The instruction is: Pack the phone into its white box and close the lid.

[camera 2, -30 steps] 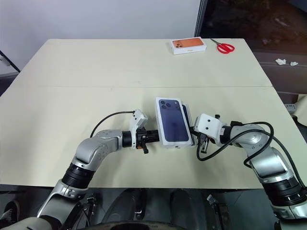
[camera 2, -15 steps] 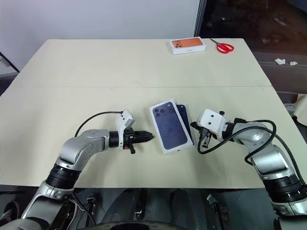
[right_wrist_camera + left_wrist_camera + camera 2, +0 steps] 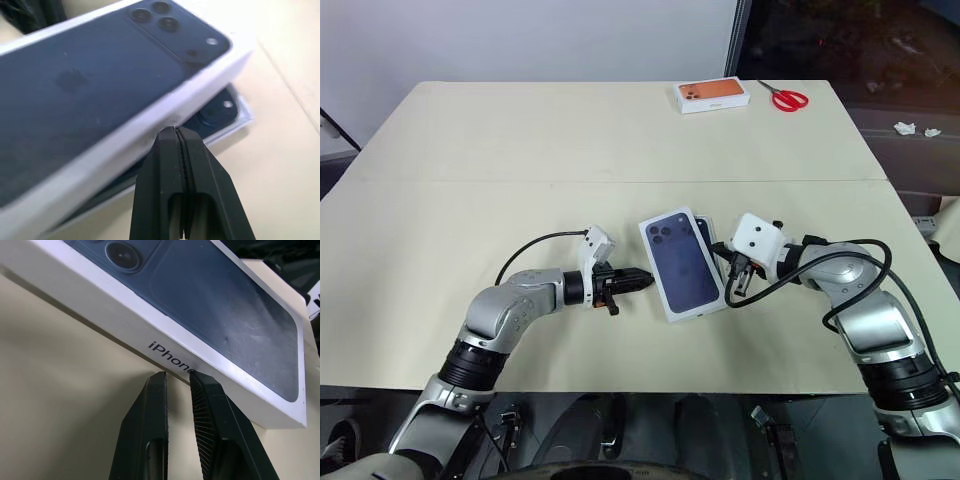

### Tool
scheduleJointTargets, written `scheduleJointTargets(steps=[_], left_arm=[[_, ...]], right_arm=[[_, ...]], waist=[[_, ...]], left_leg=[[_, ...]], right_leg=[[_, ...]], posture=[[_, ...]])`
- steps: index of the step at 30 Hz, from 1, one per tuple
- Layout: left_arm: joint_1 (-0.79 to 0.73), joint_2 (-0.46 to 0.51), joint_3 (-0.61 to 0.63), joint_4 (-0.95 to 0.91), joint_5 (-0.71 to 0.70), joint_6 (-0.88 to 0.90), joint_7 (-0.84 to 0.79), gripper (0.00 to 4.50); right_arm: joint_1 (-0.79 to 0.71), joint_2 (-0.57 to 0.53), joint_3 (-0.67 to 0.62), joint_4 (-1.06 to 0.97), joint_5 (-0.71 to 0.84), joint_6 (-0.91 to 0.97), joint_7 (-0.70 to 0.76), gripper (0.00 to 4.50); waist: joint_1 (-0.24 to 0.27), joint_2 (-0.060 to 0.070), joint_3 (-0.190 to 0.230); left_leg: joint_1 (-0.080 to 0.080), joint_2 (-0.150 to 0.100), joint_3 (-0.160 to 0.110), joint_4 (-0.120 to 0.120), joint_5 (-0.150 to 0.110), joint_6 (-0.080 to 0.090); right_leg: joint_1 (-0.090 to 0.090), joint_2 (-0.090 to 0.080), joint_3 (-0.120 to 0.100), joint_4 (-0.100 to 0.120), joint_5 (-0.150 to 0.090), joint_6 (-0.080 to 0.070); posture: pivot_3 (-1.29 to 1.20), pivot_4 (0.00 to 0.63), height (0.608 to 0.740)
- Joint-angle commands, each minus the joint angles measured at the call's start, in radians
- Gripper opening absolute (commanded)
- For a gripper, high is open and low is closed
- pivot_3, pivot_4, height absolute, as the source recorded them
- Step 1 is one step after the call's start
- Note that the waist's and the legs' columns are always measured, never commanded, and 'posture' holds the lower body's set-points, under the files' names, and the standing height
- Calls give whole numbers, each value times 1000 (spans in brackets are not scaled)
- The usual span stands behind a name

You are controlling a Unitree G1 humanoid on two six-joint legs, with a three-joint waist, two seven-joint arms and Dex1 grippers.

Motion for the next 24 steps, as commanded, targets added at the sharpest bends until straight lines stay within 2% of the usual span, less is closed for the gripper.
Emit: scheduleJointTargets(steps=[1,24], left_arm=[[-13,-3,-3,-4,6,-30,-4,799],[-124,-114,-9,143,57,-141,16,799]], right_arm=[[4,7,6,-43,3,-6,-1,25],[-11,-21,-27,22,-22,-35,-1,25]], waist=[[0,0,0],[1,0,0]], left_leg=[[0,0,0,0,0,0],[0,0,0,0,0,0]], right_leg=[[0,0,0,0,0,0],[0,0,0,1,0,0]], posture=[[0,150,740],[0,150,740]])
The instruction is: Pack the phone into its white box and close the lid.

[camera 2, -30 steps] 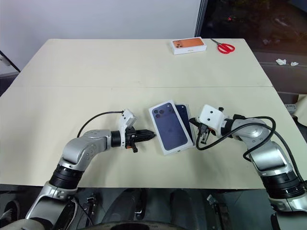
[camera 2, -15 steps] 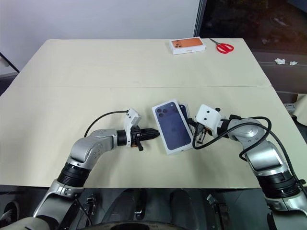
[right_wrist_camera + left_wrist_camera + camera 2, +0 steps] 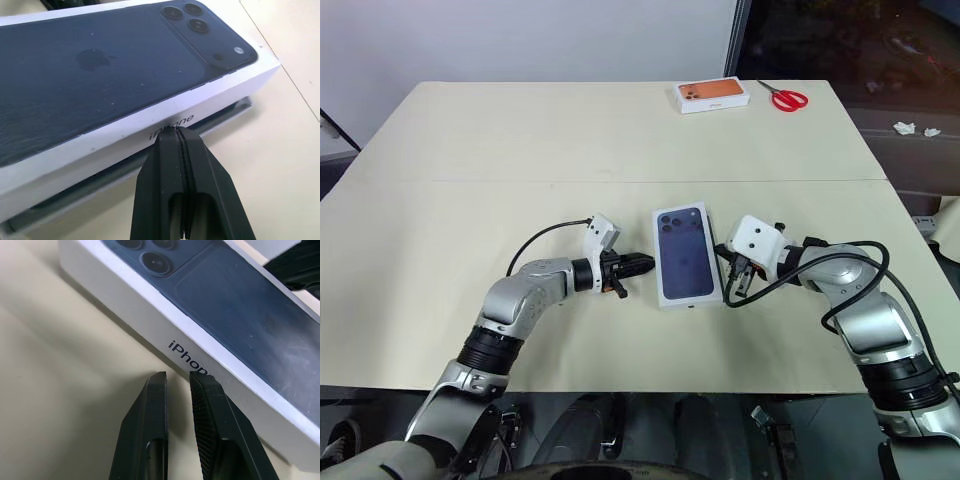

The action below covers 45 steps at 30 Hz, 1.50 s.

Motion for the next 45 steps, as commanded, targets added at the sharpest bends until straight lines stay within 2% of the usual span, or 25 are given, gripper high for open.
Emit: scheduleJointTargets(steps=[1,31,37,41,45], left_arm=[[-40,-30,-17,-14,-3,-28,-21,799],[-14,-40,-52,-45,22,-15,-42,799],[12,-8,-33,-67,24,-8,-46,799],[14,21,4,-94,7,1,-46,799],[-60,-5,57,-76,-17,-17,-21,799]], right_arm=[[-6,-10,-14,-6,-3,-34,1,25],[52,-24,6,8,-55,-67,14,25],[57,-37,13,24,-87,-100,14,25],[22,-32,-29,45,-60,-88,9,25],[-75,6,-104,97,29,-29,-14,25]], waist=[[0,0,0],[0,0,0],[0,0,0],[-2,0,0],[-1,0,0]], left_leg=[[0,0,0,0,0,0],[0,0,0,0,0,0],[0,0,0,0,0,0],[0,0,0,0,0,0],[0,0,0,0,0,-1]], right_leg=[[0,0,0,0,0,0],[0,0,0,0,0,0],[0,0,0,0,0,0],[0,0,0,1,0,0],[0,0,0,1,0,0]], posture=[[0,150,740],[0,150,740],[0,150,740],[0,150,740],[0,150,740]])
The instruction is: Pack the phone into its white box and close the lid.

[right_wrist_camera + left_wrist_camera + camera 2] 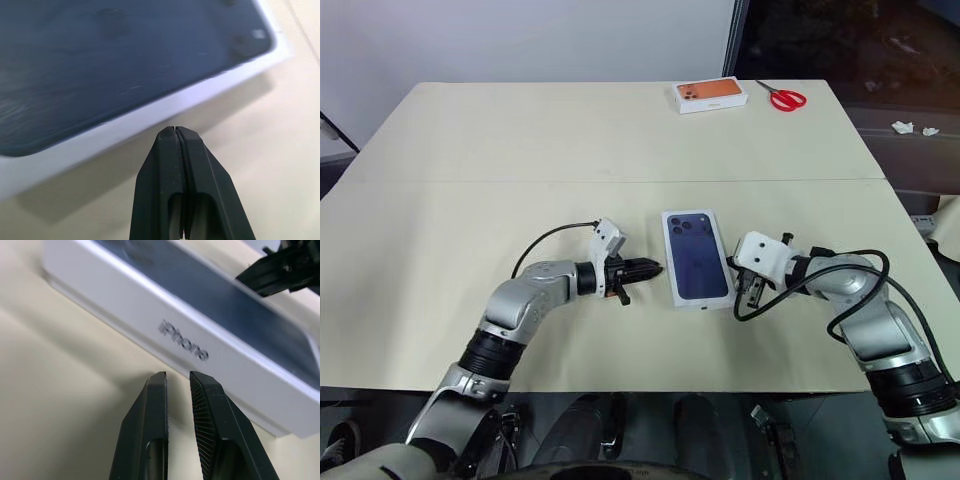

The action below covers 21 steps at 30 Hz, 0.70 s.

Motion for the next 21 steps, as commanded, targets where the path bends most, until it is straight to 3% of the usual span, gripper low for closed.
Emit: scheduleJointTargets(steps=[1,9,14,16,21], left_arm=[[-86,-36,47,-7,-31,-28,20,799],[-209,-121,-49,224,78,-155,9,799],[-135,-20,-195,254,203,-176,-60,799],[-95,31,-231,211,216,-179,-105,799],[-44,70,-196,110,161,-136,-148,799]], right_arm=[[-90,30,-90,16,81,31,-28,25],[-129,88,15,26,45,31,-41,25],[28,22,90,-55,27,29,44,25],[73,-7,83,-97,49,36,79,25],[140,-55,36,-189,141,66,156,25]], waist=[[1,0,0],[1,0,0],[1,1,-2],[-2,0,-7],[-1,1,-11]], left_leg=[[0,0,0,0,0,0],[0,-1,1,0,0,0],[1,0,1,0,0,0],[9,0,1,-2,-2,3],[26,2,-1,-5,-7,9]], right_leg=[[0,0,0,0,0,0],[1,0,-1,-1,0,0],[1,1,0,0,0,0],[10,1,0,-4,0,0],[31,0,-1,-10,-2,2]], posture=[[0,150,740],[0,150,740],[0,150,740],[0,150,740],[0,150,740]])
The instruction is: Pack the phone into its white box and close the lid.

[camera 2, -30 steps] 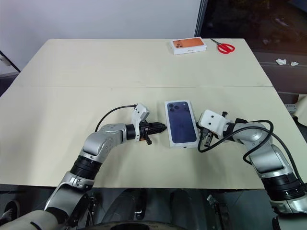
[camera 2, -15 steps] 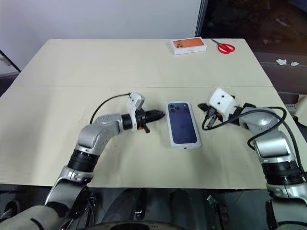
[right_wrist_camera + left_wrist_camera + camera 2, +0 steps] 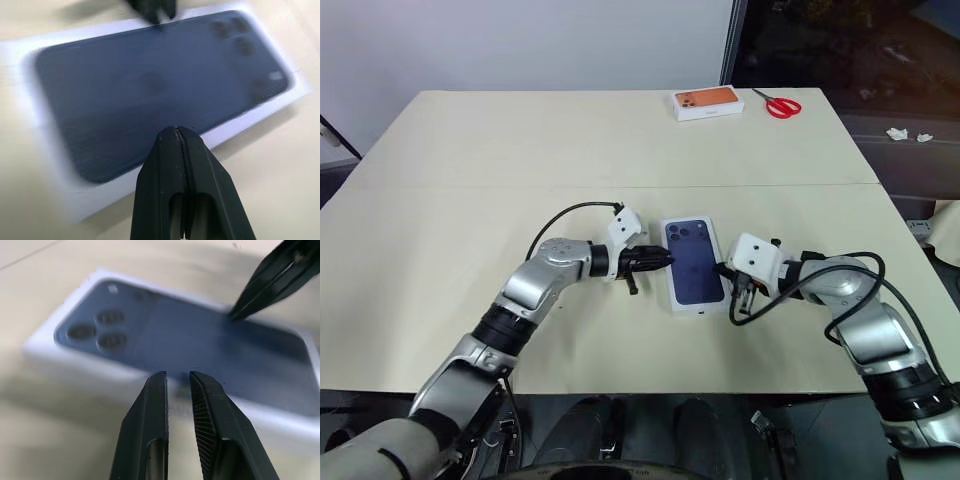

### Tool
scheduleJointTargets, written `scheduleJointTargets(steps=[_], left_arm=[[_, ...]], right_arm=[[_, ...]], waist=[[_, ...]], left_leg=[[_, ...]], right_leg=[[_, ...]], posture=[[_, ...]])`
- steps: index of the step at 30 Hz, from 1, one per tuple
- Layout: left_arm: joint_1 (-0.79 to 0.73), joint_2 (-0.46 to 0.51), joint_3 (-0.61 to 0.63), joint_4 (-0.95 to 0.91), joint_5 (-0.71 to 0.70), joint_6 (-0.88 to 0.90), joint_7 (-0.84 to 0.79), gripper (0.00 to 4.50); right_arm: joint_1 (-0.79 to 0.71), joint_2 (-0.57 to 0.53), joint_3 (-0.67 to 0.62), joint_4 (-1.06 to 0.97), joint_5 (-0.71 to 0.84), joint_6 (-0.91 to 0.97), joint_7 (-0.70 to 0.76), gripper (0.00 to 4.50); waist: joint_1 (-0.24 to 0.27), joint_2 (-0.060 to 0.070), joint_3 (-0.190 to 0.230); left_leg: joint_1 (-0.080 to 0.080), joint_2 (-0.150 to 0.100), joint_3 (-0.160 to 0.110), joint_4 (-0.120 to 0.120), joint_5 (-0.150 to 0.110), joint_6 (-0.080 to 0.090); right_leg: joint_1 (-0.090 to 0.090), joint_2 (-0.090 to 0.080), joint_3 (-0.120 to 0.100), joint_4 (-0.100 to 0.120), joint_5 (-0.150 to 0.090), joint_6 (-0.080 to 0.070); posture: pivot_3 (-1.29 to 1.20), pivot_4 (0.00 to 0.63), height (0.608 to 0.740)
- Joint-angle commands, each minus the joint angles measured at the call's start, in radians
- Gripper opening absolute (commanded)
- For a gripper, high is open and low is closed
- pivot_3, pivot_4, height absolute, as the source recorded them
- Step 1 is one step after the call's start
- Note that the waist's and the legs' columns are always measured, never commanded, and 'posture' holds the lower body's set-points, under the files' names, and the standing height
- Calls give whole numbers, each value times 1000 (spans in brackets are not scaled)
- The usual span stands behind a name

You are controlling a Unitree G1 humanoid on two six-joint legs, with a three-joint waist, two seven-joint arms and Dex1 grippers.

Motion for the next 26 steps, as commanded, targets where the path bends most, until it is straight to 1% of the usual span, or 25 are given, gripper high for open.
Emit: scheduleJointTargets(steps=[1,4,5,6,7,9,10,12,13,16,17,20,22,26], left_arm=[[44,16,-7,-19,-23,76,-36,799],[39,-2,89,-61,-108,112,-32,799],[32,-1,114,-72,-123,104,-29,1296],[19,3,150,-83,-147,122,-24,1613],[10,6,173,-90,-164,133,-22,2054],[-6,36,222,-111,-190,140,-31,3052],[-11,49,236,-116,-196,140,-34,3654],[-17,81,269,-122,-205,128,-36,4490],[-16,98,281,-126,-209,119,-43,4500],[21,216,354,-182,-247,131,-100,4500],[33,241,368,-196,-261,138,-114,4500],[124,326,421,-253,-289,120,-153,4500],[199,376,450,-277,-283,86,-172,4500],[314,449,494,-315,-296,71,-200,4500]], right_arm=[[17,-16,-5,-46,59,29,55,25],[-42,14,-40,-38,146,118,54,25],[-66,27,-47,-30,160,131,45,538],[-94,43,-56,-17,169,136,29,836],[-114,55,-62,-6,173,139,18,1273],[-166,82,-80,18,195,154,-4,2289],[-183,89,-84,27,203,159,-7,2885],[-210,95,-91,40,219,163,-7,3804],[-221,97,-91,48,222,162,-9,4389],[-264,106,-107,77,244,157,-5,4453],[-270,107,-112,83,255,161,2,4453],[-238,94,-124,77,261,103,37,4453],[-211,84,-135,82,260,75,56,4453],[-173,72,-157,86,277,71,77,4453]], waist=[[-1,0,0],[1,-1,1],[1,-1,1],[-2,-1,1],[-2,-1,1],[0,-1,1],[1,-1,1],[2,-1,1],[2,-1,1],[-3,0,2],[-5,0,2],[-4,0,2],[-4,1,2],[-1,1,2]], left_leg=[[0,0,0,0,-1,1],[-4,0,0,1,-1,1],[-5,-1,0,1,-1,1],[-7,-1,0,2,-1,1],[-11,-1,0,3,-1,1],[-18,-1,0,4,1,-2],[-20,-1,0,4,1,-3],[-21,-1,0,4,3,-6],[-21,-1,0,4,4,-6],[-21,-1,0,3,2,-3],[-21,-1,0,3,2,-3],[-21,-1,0,2,2,-3],[-20,-1,0,2,2,-3],[-21,-1,0,2,1,-3]], right_leg=[[0,0,0,0,0,0],[-4,-1,0,0,0,0],[-6,-1,1,1,0,0],[-7,-1,1,2,0,1],[-12,-1,1,3,0,1],[-21,-1,1,6,0,1],[-23,-1,1,7,1,0],[-24,-1,1,7,1,0],[-24,-1,1,7,0,0],[-24,-1,1,6,1,0],[-24,-1,2,6,1,0],[-24,-1,2,6,0,0],[-24,-1,2,6,0,0],[-24,-2,2,6,1,0]], posture=[[0,150,740],[0,150,740],[0,150,740],[0,150,740],[0,150,740],[0,150,740],[0,150,740],[0,150,740],[0,150,740],[0,150,740],[0,150,740],[0,150,740],[0,150,740],[0,150,740]])
